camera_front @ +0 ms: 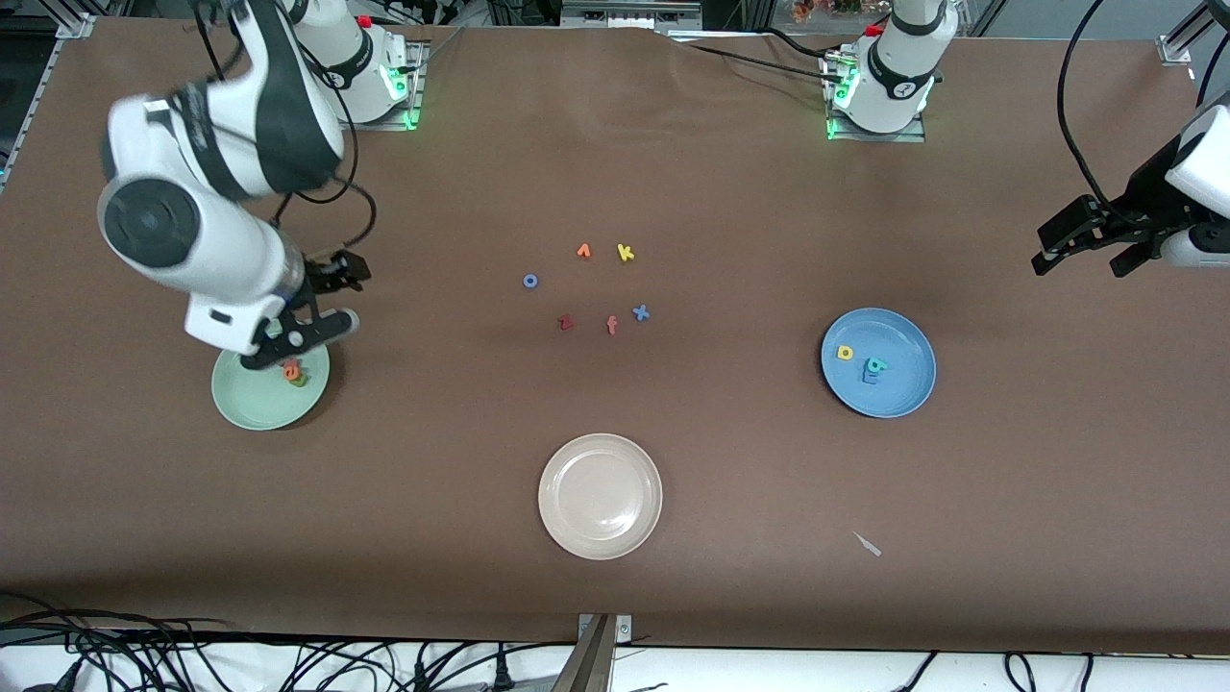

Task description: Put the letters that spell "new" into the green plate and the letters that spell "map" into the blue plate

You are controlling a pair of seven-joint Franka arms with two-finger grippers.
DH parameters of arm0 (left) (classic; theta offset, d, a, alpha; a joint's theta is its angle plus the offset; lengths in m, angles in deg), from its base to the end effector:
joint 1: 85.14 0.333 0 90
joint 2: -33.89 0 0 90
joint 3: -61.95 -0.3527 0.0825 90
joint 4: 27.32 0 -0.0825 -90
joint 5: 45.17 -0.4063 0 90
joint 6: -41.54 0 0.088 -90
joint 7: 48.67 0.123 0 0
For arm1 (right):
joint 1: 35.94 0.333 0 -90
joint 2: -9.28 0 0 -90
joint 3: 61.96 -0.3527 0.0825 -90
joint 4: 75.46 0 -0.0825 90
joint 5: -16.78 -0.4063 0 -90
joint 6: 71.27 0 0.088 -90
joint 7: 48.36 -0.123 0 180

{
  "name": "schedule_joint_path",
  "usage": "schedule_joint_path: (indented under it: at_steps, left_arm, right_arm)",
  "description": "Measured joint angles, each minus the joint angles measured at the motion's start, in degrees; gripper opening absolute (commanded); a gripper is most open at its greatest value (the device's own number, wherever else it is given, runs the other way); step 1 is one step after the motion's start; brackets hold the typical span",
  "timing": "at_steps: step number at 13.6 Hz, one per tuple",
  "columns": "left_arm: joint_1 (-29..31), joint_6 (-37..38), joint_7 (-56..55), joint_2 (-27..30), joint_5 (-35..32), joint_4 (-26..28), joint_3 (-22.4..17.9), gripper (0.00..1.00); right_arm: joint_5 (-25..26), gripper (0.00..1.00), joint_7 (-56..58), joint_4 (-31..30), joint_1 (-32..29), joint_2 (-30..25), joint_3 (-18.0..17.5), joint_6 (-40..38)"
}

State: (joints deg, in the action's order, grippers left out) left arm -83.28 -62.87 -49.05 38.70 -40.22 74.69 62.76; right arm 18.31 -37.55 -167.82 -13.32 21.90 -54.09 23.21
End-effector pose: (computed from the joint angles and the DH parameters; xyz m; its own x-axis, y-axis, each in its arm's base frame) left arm 0.5689 0.0017 0.6117 0.9912 0.0462 0.1240 0.0357 -0.9957 0.0852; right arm 0.6132 0.1655 0.4982 0.8848 0.4265 -0.1875 0.4377 -0.8989 0.0209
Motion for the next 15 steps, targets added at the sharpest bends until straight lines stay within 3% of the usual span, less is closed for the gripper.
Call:
schedule_joint_path:
  at_steps: [4,6,10,15]
  left_arm:
    - [-0.05,0.91,0.0,0.0,0.0,-0.41,-0.02,1.0]
    - [-0.03,0.94,0.0,0.0,0.0,-0.41,-0.13,1.0]
    - [-0.02,0.95,0.0,0.0,0.0,-0.41,-0.14,1.0]
    - [-0.51,1.22,0.03,0.0,0.0,-0.42,0.02,1.0]
  right_arm:
    - [1.87,1.0,-0.02,-1.24,-2.99,-13.36,-0.37,-3.93]
    - [1.91,1.0,-0.09,-2.01,-5.79,-16.94,-0.44,-6.98]
    - [1.91,1.0,-0.09,-3.79,-10.34,-17.45,-0.44,-7.69]
    - [1.96,1.0,-4.19,-4.28,-10.49,-16.92,-0.48,-7.35]
